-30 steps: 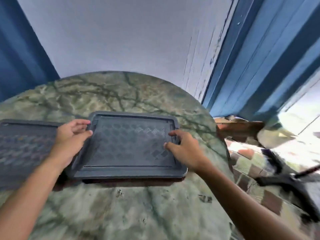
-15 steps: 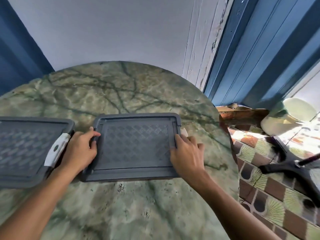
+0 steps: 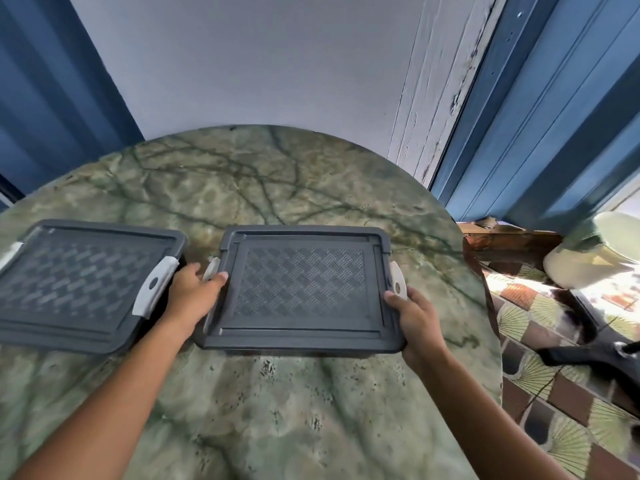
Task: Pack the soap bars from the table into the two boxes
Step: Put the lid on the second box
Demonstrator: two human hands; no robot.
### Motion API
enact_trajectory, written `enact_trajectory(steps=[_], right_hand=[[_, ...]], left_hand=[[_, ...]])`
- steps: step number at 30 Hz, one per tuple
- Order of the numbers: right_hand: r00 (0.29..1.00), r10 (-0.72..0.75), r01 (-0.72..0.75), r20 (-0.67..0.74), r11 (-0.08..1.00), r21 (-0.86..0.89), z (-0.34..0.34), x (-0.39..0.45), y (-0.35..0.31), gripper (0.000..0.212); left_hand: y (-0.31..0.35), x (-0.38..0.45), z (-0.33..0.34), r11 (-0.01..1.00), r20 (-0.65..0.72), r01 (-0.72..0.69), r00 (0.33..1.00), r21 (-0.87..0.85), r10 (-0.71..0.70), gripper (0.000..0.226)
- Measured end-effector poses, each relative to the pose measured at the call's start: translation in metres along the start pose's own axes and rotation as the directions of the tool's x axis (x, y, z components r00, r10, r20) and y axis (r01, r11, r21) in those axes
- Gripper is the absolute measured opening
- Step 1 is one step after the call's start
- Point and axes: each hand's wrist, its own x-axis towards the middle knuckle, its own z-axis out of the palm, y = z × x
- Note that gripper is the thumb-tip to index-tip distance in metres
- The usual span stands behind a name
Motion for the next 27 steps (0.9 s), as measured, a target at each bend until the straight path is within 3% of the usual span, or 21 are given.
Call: enact_trajectory(steps=[2, 3, 5, 7, 8, 10, 12, 19, 22, 27], right_hand=[[0.994, 0.076, -0.074, 0.081, 0.997, -0.027, -0.006, 0.004, -0.013, 0.021], [0.992, 0.077, -0.068, 0.099, 0.993, -0.099, -0.006, 0.004, -0.019, 0.019], [0.994, -0.086, 0.105, 0.064, 0.901, -0.421, 0.000, -0.001, -0.022, 0.017], [0.927, -0.333, 0.328, 0.174, 0.489, -0.808, 0.010, -0.011, -0.013, 0.027], [0.892, -0.368, 0.386, 0.262, 0.323, -0.864, 0.013, -0.014, -0.009, 0.040], [0.892, -0.318, 0.409, 0.322, 0.263, -0.874, 0.016, -0.019, -0.009, 0.062], [0.897, -0.270, 0.400, 0.349, 0.164, -0.902, 0.016, -0.020, -0.010, 0.078], [0.880, -0.244, 0.346, 0.408, -0.260, -0.902, 0.019, -0.025, -0.018, 0.103], [0.873, -0.242, 0.339, 0.422, -0.321, -0.885, 0.020, -0.026, -0.019, 0.105], [0.856, -0.279, 0.354, 0.434, -0.295, -0.888, 0.018, -0.025, -0.017, 0.105]], left_hand=[[0.007, -0.005, -0.005, 0.994, 0.042, 0.014, 0.999, -0.110, -0.009, 0.011], [0.010, -0.007, -0.006, 0.995, 0.020, -0.037, 0.999, -0.091, 0.039, 0.013], [0.017, -0.015, -0.003, 0.953, -0.066, -0.237, 0.965, 0.187, 0.252, 0.018], [0.021, -0.026, 0.003, 0.782, -0.025, -0.377, 0.894, 0.496, 0.447, 0.016], [0.020, -0.029, 0.005, 0.706, 0.029, -0.400, 0.880, 0.585, 0.475, 0.021], [0.015, -0.030, 0.008, 0.617, 0.138, -0.435, 0.873, 0.655, 0.469, 0.042], [0.008, -0.029, 0.009, 0.632, 0.174, -0.441, 0.881, 0.637, 0.439, 0.057], [0.005, -0.041, 0.016, 0.695, 0.142, -0.397, 0.907, 0.600, 0.396, 0.060], [0.007, -0.044, 0.015, 0.714, 0.124, -0.384, 0.913, 0.586, 0.389, 0.059], [0.007, -0.048, 0.014, 0.741, 0.104, -0.397, 0.906, 0.542, 0.410, 0.058]])
